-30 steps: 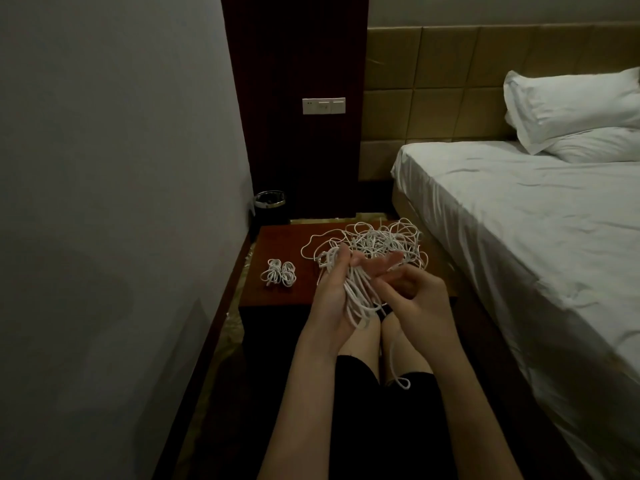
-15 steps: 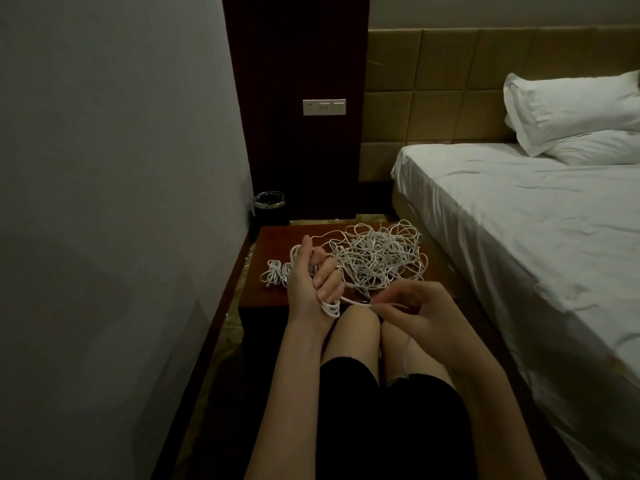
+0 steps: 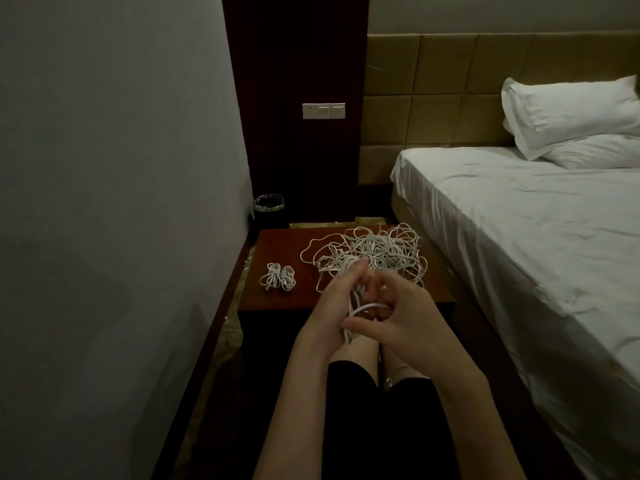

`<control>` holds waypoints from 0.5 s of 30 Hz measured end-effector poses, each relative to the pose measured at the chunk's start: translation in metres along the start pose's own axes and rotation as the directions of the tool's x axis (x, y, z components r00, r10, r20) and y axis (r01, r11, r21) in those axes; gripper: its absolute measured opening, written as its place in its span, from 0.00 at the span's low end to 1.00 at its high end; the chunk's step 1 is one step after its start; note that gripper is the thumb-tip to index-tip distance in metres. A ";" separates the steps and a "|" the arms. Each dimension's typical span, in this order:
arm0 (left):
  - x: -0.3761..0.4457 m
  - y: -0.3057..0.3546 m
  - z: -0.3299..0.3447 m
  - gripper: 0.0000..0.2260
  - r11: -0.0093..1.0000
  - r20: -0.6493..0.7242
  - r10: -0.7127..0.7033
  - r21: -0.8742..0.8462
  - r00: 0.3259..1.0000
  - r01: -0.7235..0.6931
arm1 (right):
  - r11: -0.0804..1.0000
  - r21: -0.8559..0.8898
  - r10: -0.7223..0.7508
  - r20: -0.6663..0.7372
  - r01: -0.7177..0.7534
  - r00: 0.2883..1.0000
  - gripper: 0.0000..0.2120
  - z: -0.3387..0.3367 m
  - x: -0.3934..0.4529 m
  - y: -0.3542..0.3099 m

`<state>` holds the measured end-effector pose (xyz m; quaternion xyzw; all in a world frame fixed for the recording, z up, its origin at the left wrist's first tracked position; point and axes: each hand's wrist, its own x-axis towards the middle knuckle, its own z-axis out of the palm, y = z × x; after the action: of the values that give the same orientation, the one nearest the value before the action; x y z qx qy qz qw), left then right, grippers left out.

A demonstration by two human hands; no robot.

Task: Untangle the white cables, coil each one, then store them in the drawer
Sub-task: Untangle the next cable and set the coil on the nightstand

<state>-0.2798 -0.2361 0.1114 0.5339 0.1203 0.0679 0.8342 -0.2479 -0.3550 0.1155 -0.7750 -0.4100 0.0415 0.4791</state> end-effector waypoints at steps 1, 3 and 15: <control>-0.001 0.001 -0.001 0.18 0.998 0.032 -0.027 0.053 0.999 0.026 | 0.999 -0.032 0.017 -0.017 -0.017 1.000 0.18 -0.001 0.000 -0.001; -0.003 0.002 -0.002 0.14 0.978 0.062 -0.070 0.199 0.996 0.056 | 0.992 -0.122 0.020 -0.036 -0.025 0.999 0.20 -0.002 -0.001 -0.001; -0.009 0.004 -0.003 0.15 0.988 0.263 -0.116 0.130 0.958 0.084 | 0.962 0.267 -0.044 -0.030 0.050 0.999 0.13 -0.022 -0.001 0.014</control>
<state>-0.2897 -0.2339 0.1149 0.5797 0.0361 -0.0549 0.8122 -0.2299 -0.3747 0.1158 -0.6935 -0.4134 0.0760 0.5852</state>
